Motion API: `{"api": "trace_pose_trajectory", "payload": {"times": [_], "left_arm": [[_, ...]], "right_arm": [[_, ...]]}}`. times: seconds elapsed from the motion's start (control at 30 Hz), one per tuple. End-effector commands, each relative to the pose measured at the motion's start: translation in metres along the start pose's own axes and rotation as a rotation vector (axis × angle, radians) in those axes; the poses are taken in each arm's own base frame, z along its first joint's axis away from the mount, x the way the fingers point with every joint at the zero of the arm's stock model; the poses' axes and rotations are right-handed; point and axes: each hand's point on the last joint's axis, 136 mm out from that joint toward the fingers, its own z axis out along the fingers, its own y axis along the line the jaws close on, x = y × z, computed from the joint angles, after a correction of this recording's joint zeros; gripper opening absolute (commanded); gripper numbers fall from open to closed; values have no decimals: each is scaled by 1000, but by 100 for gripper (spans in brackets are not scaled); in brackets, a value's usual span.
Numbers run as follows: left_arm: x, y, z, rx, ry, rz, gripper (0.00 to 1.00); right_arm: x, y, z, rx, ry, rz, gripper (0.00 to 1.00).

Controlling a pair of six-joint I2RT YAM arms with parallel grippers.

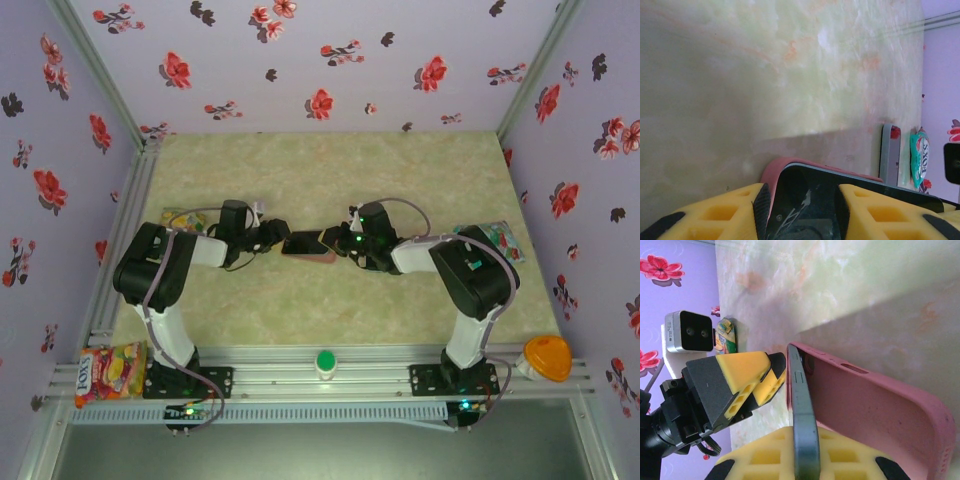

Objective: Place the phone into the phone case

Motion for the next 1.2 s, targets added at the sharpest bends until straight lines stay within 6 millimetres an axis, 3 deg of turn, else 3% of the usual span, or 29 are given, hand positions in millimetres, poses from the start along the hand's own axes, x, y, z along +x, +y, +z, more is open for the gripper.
{"api": "trace_pose_trajectory", "payload": {"times": [0.0, 0.37, 0.67, 1.17], "left_arm": [[26, 14, 3, -45, 70, -29, 43], [20, 8, -6, -57, 34, -5, 43], [31, 18, -15, -101, 48, -12, 43], [39, 15, -12, -93, 65, -8, 43]], "right_arm": [[26, -36, 13, 127, 78, 34, 0], [28, -44, 10, 154, 74, 34, 0], [30, -46, 9, 163, 73, 37, 0], [34, -48, 16, 170, 76, 42, 0]]}}
